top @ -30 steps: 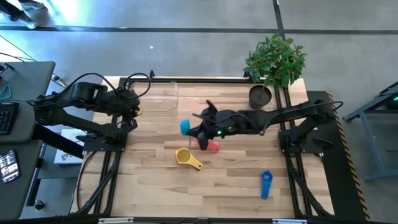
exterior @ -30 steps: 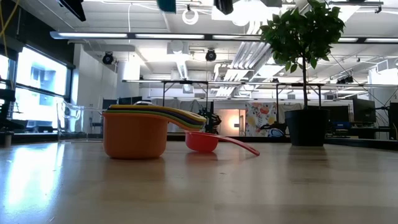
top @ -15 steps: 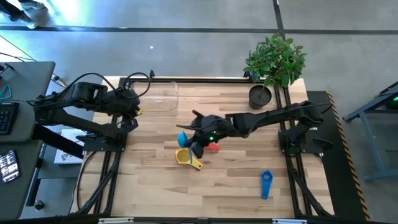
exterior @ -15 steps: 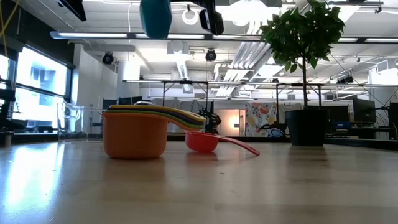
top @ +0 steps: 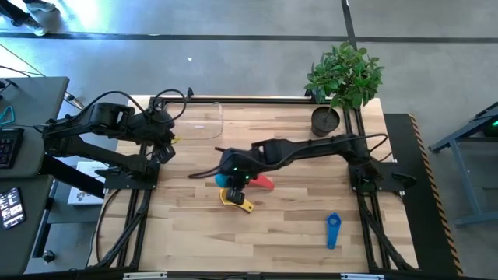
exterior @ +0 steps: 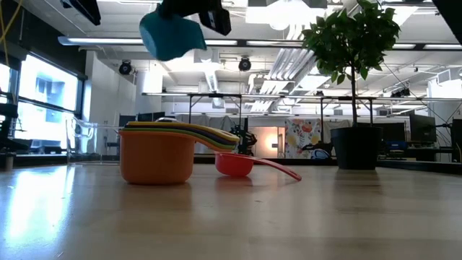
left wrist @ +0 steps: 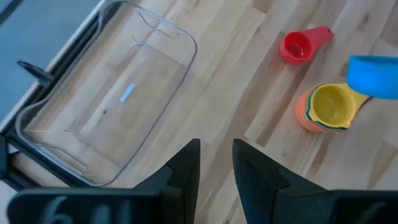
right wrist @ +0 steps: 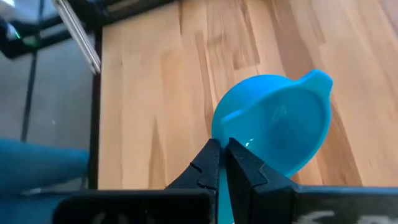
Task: Nest measuring cups in basket
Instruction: Stack the light blue measuring cup on top of the yellow measuring cup
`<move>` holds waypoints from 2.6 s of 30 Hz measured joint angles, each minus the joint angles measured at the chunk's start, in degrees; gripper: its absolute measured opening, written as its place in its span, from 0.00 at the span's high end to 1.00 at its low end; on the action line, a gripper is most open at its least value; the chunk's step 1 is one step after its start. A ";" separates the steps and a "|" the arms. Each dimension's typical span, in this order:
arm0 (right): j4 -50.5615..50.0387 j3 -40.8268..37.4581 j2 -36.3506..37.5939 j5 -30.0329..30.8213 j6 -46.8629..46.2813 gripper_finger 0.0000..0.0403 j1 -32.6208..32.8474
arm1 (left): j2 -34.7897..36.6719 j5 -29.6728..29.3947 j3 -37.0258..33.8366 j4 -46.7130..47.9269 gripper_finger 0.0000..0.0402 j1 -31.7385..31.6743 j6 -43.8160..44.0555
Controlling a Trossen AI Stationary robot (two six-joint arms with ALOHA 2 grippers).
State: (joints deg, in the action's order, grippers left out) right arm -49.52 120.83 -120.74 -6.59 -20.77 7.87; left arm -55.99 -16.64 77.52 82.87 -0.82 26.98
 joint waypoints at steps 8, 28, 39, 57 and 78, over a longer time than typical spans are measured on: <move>-2.58 2.13 -4.56 -0.09 2.01 1.00 1.02 | 0.00 -3.61 0.00 0.02 0.79 0.00 1.00; -6.48 2.06 -9.37 0.52 4.79 1.00 1.46 | 0.00 -3.57 0.00 0.04 0.79 0.00 5.97; -5.75 2.04 -10.86 -0.57 3.76 1.00 1.67 | 0.02 -3.60 -0.80 -0.01 0.79 0.00 5.88; -5.36 2.04 -10.85 -2.03 4.58 0.84 2.04 | 0.00 -3.44 -8.04 -0.07 0.79 0.00 5.88; -22.14 5.13 -10.75 7.62 -3.40 0.78 -0.03 | 0.02 -1.56 -8.04 -0.02 0.79 0.00 5.82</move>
State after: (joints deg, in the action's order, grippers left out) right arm -71.66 125.96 -131.48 1.03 -24.18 7.84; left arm -55.96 -18.20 69.47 82.85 -0.82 32.80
